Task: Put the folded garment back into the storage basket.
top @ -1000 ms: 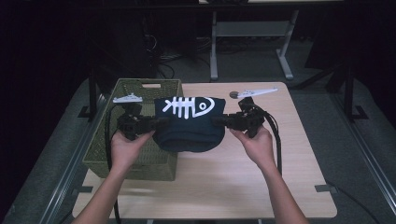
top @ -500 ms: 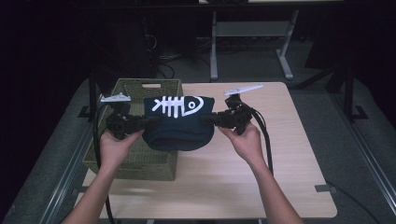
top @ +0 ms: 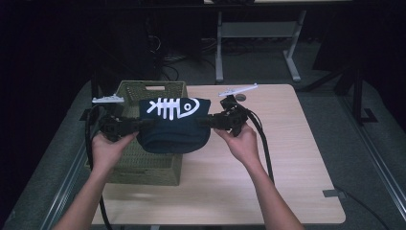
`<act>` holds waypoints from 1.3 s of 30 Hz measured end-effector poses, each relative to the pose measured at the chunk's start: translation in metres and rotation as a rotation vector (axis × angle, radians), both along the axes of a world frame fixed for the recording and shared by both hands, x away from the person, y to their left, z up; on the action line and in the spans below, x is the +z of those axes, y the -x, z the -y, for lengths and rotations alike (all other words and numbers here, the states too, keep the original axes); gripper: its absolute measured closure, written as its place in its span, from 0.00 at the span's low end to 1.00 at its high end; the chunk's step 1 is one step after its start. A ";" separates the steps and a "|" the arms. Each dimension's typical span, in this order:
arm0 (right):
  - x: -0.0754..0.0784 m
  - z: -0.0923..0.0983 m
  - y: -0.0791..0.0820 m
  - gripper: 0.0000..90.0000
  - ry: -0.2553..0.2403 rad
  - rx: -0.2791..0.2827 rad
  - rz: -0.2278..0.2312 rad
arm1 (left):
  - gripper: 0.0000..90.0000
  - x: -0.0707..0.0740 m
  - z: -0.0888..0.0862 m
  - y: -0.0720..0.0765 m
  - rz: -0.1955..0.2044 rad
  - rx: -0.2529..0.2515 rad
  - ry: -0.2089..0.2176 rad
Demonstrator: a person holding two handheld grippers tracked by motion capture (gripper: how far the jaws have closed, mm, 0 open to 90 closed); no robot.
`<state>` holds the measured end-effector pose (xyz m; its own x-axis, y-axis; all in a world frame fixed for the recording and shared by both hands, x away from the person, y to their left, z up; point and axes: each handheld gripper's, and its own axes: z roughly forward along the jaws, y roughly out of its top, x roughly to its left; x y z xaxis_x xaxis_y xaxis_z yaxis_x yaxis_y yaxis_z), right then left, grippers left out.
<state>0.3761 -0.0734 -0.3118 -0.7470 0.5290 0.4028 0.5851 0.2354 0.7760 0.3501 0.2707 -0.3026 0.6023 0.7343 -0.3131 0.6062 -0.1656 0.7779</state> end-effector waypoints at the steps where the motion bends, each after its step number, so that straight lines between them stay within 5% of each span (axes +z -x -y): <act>1: 0.000 -0.001 -0.001 0.82 -0.001 0.002 0.002 | 0.76 0.000 -0.001 0.000 -0.001 0.000 0.002; 39: -0.008 -0.074 -0.018 0.81 -0.004 0.054 -0.013 | 0.75 -0.005 -0.068 0.003 -0.023 0.092 -0.018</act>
